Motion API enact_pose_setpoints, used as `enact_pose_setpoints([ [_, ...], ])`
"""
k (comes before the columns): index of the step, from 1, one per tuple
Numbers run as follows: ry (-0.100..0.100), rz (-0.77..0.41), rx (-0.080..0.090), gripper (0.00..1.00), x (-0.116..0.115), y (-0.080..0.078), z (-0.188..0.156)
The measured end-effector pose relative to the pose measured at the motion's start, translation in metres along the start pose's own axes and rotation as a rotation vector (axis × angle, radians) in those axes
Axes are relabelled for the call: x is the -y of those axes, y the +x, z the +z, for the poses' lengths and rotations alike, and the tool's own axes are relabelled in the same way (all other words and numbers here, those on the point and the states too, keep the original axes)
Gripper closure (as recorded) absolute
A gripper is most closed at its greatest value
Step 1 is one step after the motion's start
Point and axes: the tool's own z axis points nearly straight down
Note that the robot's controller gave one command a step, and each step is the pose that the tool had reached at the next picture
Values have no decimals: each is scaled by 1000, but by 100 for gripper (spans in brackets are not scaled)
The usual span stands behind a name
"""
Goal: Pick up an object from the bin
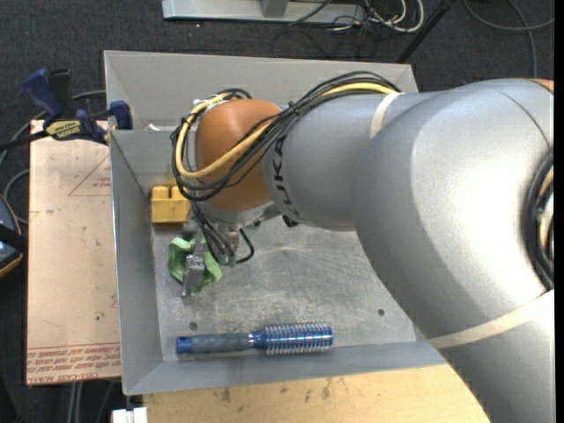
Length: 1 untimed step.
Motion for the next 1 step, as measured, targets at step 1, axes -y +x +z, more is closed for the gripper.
enact_pose_setpoints([
  [1,0,0,5,100,0,-2,-2],
])
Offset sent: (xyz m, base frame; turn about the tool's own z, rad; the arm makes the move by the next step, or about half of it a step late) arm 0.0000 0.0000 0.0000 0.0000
